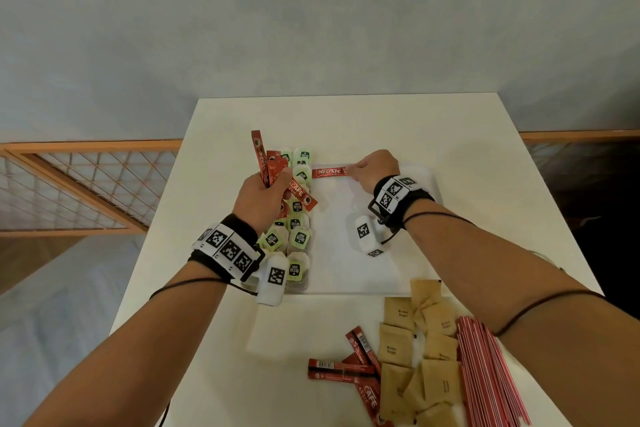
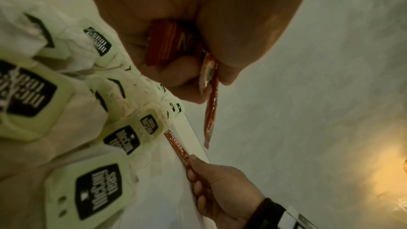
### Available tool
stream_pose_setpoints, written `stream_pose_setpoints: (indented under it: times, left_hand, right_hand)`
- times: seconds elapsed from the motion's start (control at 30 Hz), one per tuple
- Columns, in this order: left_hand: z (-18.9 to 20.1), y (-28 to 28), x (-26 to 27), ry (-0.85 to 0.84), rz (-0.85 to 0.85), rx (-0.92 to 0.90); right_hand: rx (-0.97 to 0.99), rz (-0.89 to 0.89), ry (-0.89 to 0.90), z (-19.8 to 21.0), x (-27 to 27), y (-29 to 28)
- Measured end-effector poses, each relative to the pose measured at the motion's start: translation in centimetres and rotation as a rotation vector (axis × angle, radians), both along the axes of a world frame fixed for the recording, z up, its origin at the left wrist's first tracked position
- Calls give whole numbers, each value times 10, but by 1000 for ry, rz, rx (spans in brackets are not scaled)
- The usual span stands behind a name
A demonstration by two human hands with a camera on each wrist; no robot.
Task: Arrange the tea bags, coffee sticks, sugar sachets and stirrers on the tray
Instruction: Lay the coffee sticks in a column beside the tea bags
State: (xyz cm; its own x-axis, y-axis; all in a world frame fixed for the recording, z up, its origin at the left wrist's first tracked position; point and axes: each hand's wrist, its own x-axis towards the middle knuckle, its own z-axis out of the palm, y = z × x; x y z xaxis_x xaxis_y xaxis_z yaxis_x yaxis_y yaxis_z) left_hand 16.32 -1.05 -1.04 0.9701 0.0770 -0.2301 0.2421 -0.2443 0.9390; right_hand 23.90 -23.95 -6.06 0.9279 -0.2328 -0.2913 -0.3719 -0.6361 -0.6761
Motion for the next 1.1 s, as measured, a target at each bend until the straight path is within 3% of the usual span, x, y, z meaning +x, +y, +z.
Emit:
stream_pose_setpoints:
  times: [0.3, 0.4, 0.6, 0.77, 0.9, 1.1]
  left_hand:
    - [-1, -4, -2, 24, -5, -45]
    - [1, -5, -5, 30, -5, -89]
    - [3, -9, -9, 30, 23, -190]
    - [2, -11, -11, 8, 47, -190]
    - [4, -15, -12, -8, 33, -194]
    - [4, -14, -9, 8, -11, -174]
  right_hand:
    - [-27, -42, 20, 5, -1, 1]
    - [-4, 29, -9, 13, -13, 1]
    - [512, 270, 52, 35, -59, 13]
    - [758, 253, 75, 46, -79, 14]
    - [726, 282, 44, 44, -84, 13]
    - [612, 179, -29, 48, -61, -6]
